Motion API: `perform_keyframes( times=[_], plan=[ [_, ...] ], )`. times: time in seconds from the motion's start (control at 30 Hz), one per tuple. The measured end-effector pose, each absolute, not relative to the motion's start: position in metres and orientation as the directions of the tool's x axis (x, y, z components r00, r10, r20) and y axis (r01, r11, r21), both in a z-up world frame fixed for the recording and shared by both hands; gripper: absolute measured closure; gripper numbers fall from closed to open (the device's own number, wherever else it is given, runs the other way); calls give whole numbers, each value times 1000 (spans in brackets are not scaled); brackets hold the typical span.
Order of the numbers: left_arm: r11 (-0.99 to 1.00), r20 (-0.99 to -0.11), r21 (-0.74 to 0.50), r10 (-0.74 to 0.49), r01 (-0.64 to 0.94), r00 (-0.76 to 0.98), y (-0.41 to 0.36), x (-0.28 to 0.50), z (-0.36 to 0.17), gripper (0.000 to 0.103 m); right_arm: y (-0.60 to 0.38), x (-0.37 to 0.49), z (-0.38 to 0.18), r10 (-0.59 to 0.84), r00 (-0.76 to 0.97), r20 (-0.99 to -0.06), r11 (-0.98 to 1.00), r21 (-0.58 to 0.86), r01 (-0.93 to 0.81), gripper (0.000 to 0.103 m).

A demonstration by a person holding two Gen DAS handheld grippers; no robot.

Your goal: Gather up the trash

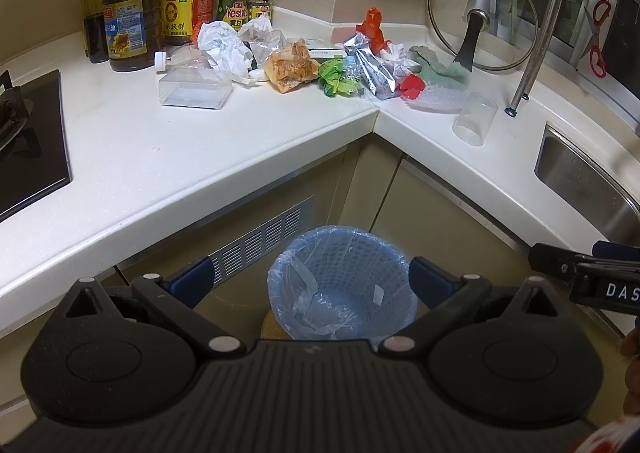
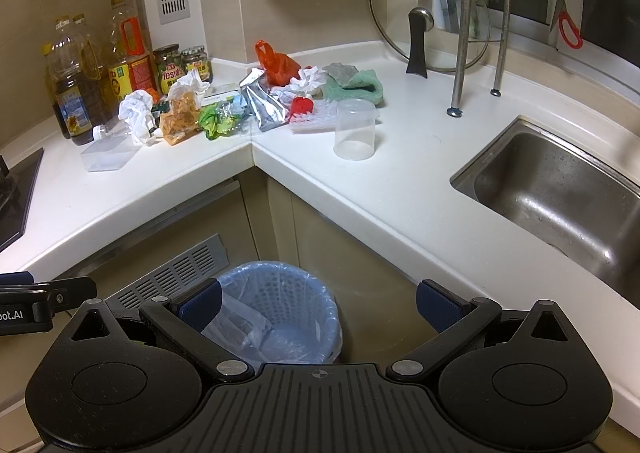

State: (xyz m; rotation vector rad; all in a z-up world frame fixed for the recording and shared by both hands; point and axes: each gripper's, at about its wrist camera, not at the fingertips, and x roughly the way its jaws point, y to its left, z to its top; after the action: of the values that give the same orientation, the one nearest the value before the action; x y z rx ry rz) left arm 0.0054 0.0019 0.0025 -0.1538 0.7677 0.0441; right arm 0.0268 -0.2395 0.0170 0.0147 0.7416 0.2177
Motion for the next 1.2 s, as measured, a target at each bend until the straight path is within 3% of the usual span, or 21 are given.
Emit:
perform_keyframes(
  times=[1.2],
  plan=[
    [987, -694, -128, -20, -96, 719, 1, 4, 3, 1, -239, 27, 18, 203, 717, -667, 977, 93, -190, 1]
  ],
)
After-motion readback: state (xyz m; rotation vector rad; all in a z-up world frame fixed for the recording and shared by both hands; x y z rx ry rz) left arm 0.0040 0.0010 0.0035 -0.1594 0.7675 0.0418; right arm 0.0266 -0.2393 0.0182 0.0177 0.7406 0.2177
